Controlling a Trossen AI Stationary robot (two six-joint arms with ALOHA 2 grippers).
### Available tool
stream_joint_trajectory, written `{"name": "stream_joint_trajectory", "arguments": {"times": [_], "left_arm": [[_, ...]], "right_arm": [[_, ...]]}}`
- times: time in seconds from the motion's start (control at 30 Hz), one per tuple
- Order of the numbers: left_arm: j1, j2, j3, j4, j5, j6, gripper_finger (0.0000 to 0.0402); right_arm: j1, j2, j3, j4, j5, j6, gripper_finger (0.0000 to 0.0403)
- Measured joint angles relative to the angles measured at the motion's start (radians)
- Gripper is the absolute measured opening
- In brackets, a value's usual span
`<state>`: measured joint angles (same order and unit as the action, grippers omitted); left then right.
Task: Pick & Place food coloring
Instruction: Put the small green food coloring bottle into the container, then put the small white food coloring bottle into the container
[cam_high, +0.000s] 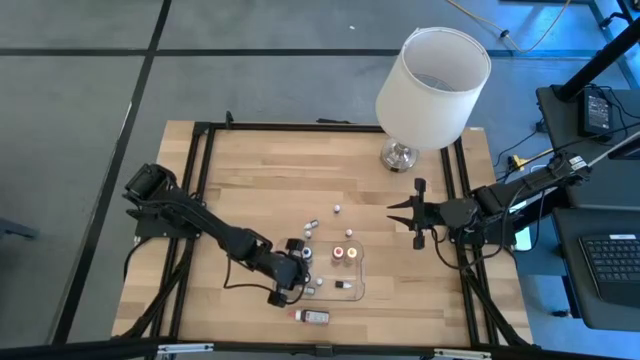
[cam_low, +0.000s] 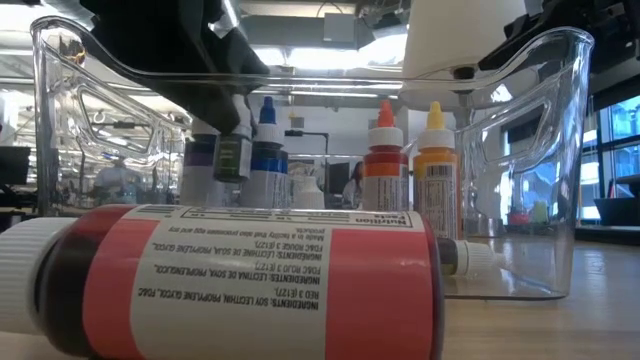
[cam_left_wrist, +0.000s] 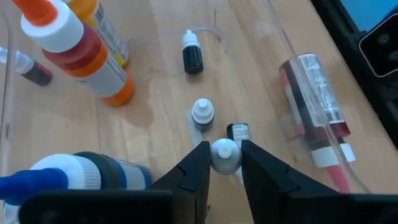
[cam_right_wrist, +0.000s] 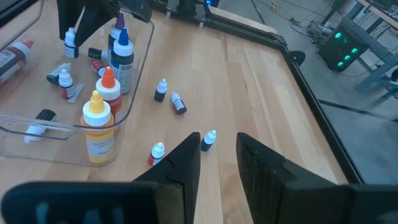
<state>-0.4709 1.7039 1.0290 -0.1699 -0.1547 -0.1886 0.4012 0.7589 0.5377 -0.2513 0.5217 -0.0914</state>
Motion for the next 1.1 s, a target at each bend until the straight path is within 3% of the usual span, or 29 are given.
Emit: {"name": "stream_joint_trajectory", "arguments": {"times": [0.63,0.87,1.03,1.1], "left_arm": [[0.0,-0.004,0.0,0.0,0.004,0.0,0.0093],[-0.003,-0.117,-0.001,0.001,0.111,0.043,0.0092],[-0.002,-0.207,-0.001,-0.07,0.022,0.225,0.0092],[0.0,-0.231,0.0,-0.131,-0.032,0.211,0.0094]], "right_arm": [[0.0,0.0,0.0,0.0,0.0,0.0,0.0107],[0.0,0.0,0.0,0.0,0.0,0.005,0.0107],[0.0,0.0,0.0,0.015,0.0,0.068,0.0107],[0.0,0.0,0.0,0.034,-0.001,0.13,0.0107]]}}
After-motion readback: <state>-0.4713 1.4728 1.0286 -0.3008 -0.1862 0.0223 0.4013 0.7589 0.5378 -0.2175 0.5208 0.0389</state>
